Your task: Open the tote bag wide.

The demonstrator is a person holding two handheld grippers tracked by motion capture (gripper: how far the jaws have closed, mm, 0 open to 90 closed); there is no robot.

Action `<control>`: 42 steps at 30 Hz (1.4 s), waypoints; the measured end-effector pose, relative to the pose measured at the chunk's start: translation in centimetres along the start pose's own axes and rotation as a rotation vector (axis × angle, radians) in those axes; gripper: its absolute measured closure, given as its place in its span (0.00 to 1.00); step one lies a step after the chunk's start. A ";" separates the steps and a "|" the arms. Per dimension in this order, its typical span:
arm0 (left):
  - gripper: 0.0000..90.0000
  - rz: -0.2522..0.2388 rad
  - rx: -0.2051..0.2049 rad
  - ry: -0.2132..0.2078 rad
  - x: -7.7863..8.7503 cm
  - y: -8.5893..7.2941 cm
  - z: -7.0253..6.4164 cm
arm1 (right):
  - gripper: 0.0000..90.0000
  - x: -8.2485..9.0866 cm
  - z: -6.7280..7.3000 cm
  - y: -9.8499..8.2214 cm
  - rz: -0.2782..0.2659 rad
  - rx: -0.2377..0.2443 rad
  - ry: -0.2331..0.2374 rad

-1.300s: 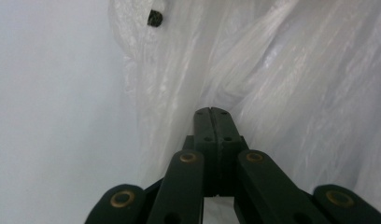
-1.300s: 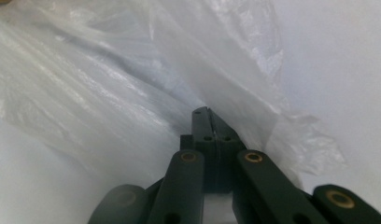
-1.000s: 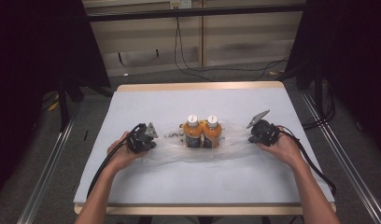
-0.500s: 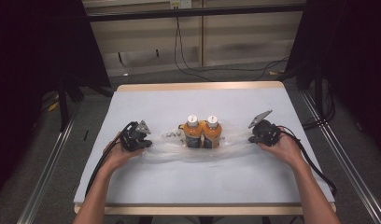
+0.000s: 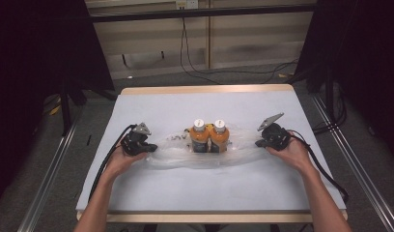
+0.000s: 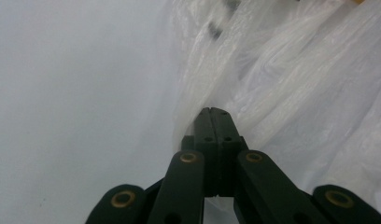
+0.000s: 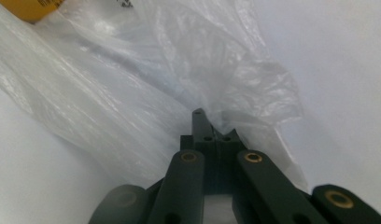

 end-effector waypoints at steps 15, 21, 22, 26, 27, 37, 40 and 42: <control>1.00 -0.212 -0.009 -0.068 2.2 3.0 -2.1 | 1.00 3.4 0.5 1.5 -0.219 -0.029 0.069; 0.97 -0.249 -0.015 -0.103 2.0 3.9 -3.2 | 1.00 4.3 1.2 2.5 -0.281 -0.024 0.101; 0.97 -0.236 -0.025 -0.105 2.0 4.0 -3.4 | 1.00 4.3 1.3 2.7 -0.290 -0.022 0.108; 0.94 -0.253 -0.039 -0.131 1.6 4.6 -4.2 | 1.00 4.5 1.9 3.4 -0.321 -0.027 0.139; 0.94 -0.250 -0.043 -0.135 1.6 4.8 -4.5 | 1.00 4.5 2.0 3.5 -0.324 -0.026 0.143; 0.93 -0.235 -0.102 -0.169 0.2 6.2 -6.9 | 1.00 4.3 2.7 4.3 -0.350 -0.013 0.175; 0.94 -0.227 -0.115 -0.170 -0.1 6.5 -7.5 | 1.00 4.3 2.7 4.4 -0.359 -0.022 0.179; 0.93 -0.240 -0.127 -0.179 -0.3 6.8 -8.0 | 1.00 4.2 2.9 4.6 -0.356 -0.018 0.181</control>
Point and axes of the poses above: each handheld gripper's, and its own axes: x roughly backward along the jaws, y roughly out of its top, z roughly to its left, the point moved 3 cm from there along -x, roughly forward along the jaws, and after that the axes turned 4 degrees about -y, right-handed, at the moved point
